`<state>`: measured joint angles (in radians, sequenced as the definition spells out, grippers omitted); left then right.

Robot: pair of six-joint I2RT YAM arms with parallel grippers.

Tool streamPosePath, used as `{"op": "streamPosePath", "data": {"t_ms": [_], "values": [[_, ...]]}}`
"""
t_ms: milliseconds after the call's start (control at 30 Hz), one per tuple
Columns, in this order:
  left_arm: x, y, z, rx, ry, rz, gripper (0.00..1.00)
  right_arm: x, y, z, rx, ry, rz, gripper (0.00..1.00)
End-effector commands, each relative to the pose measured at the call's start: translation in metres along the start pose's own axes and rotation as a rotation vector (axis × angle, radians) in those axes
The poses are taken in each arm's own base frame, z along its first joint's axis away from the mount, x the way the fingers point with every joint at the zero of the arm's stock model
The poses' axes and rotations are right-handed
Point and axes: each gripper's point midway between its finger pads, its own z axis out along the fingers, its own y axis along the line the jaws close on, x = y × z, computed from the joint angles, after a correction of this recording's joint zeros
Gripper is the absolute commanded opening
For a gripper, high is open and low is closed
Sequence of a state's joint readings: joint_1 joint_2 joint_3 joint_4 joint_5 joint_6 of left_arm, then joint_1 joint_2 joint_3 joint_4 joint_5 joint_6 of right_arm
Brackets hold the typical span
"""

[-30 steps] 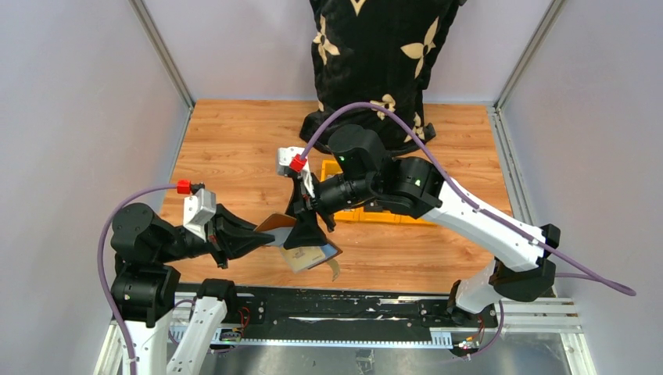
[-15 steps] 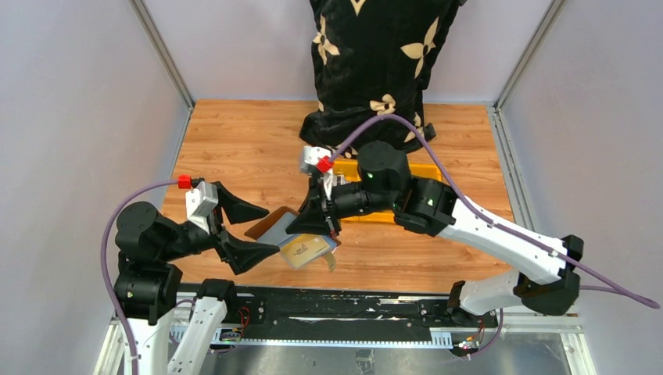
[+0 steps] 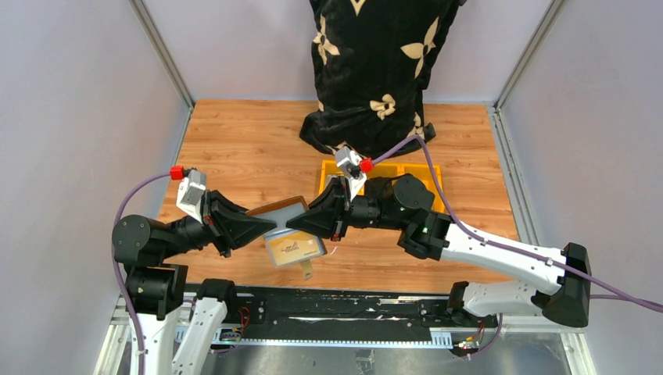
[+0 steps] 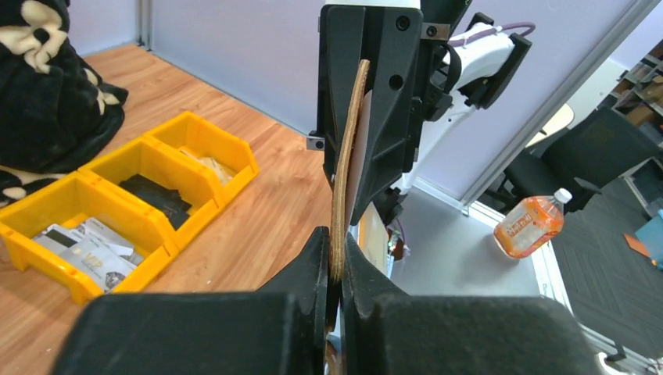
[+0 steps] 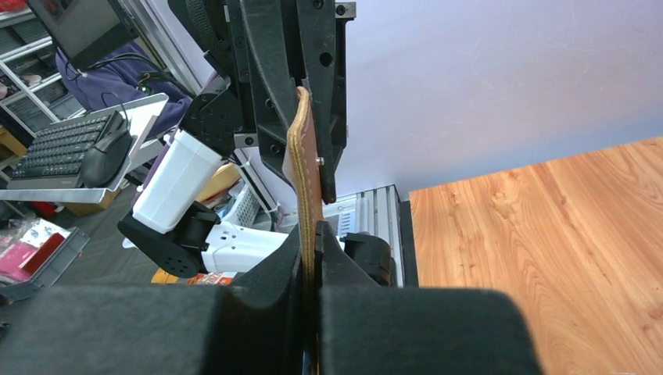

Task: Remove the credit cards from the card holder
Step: Remove the credit card from the card holder.

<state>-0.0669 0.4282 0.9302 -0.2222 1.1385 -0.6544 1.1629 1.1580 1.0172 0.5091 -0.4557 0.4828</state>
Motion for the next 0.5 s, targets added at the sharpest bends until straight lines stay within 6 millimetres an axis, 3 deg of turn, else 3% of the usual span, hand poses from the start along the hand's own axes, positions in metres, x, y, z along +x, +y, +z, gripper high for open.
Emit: {"op": "streamPosePath", "data": {"t_ms": [0, 33, 67, 133, 167, 200, 333, 467], "values": [[0.004, -0.01, -0.004, 0.038, 0.045, 0.075, 0.0, 0.005, 0.015, -0.001, -0.047, 0.123, 0.005, 0.3], [0.01, -0.012, -0.006, 0.054, 0.074, 0.102, 0.0, 0.011, 0.013, -0.003, -0.04, 0.198, -0.012, 0.41], [0.015, -0.014, -0.008, 0.067, 0.097, 0.123, 0.0, 0.017, 0.012, -0.006, -0.037, 0.28, -0.04, 0.46], [0.025, -0.018, -0.012, 0.099, 0.149, 0.154, 0.0, 0.019, 0.008, -0.009, -0.029, 0.41, -0.108, 0.5], [0.029, -0.018, -0.013, 0.104, 0.165, 0.157, 0.0, 0.033, 0.007, -0.015, -0.033, 0.495, -0.09, 0.5], [0.032, -0.017, -0.013, 0.114, 0.178, 0.145, 0.0, 0.028, 0.011, -0.014, -0.058, 0.533, -0.108, 0.5], [0.039, -0.016, -0.013, 0.151, 0.197, 0.121, 0.0, 0.042, 0.007, -0.021, -0.08, 0.718, -0.116, 0.47], [0.04, -0.016, -0.013, 0.169, 0.201, 0.123, 0.0, 0.046, 0.001, -0.02, -0.075, 0.81, -0.115, 0.31]]}}
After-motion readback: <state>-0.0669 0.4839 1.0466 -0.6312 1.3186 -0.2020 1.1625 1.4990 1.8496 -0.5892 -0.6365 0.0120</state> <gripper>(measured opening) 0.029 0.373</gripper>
